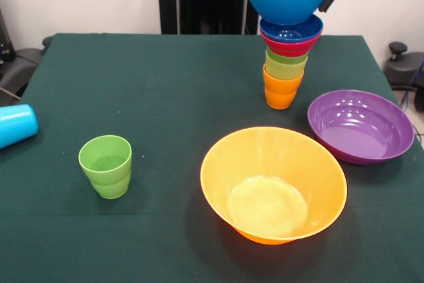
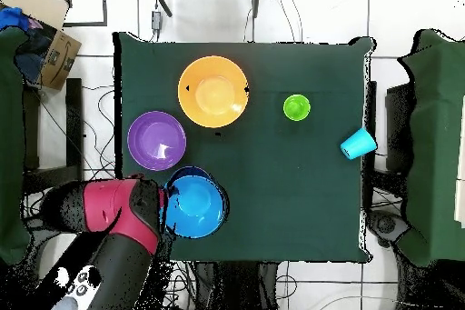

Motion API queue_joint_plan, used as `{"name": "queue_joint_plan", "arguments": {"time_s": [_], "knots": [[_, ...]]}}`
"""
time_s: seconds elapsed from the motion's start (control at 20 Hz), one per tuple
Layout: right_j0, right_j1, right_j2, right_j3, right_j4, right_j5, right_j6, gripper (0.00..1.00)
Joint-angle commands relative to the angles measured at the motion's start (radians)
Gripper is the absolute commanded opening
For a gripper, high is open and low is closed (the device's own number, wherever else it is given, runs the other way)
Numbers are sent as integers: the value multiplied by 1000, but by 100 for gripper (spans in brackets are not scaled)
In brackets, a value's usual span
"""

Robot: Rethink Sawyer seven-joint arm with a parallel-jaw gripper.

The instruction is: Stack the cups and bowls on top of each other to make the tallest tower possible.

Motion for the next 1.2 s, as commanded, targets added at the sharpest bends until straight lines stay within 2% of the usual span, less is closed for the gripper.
{"name": "queue_joint_plan", "arguments": {"time_s": [0.05,0.7,1.2], "knots": [[20,9,51,40,27,-54,224,0],[11,33,38,-14,28,-19,217,0],[-4,41,39,-30,38,-43,206,0]]}}
